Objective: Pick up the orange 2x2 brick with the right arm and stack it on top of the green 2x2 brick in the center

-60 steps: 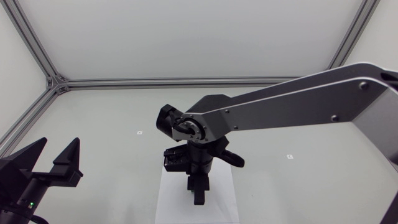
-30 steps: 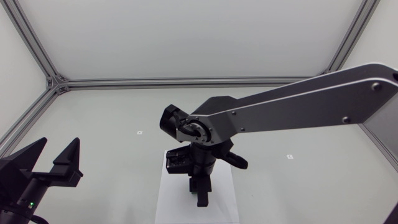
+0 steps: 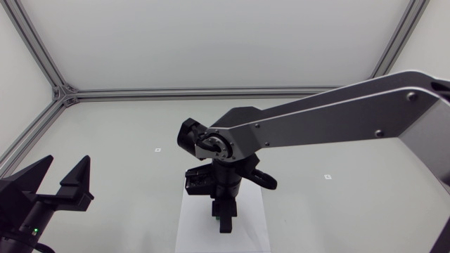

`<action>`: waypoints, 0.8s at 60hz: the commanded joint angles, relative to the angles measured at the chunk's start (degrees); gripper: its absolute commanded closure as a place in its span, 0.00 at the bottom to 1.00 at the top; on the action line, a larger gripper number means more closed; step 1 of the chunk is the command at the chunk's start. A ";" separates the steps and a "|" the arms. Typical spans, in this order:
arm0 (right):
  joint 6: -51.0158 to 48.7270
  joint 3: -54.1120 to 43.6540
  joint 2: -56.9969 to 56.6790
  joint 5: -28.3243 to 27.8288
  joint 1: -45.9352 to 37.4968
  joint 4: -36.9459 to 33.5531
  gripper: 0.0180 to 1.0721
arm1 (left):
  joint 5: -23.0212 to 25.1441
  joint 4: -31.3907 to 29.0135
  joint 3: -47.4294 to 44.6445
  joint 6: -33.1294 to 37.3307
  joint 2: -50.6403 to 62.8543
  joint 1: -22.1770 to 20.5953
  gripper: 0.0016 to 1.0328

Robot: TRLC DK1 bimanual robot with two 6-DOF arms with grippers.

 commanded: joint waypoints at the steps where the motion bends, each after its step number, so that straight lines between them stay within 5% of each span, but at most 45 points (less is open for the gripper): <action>1: 0.67 -1.57 4.23 -0.62 0.04 -0.22 0.94 | 0.25 -0.84 -2.35 0.73 -0.45 0.16 0.04; 48: 0.50 -1.48 4.23 -0.53 -0.48 -0.49 0.94 | 0.25 -0.84 -2.35 0.73 -0.45 0.16 0.04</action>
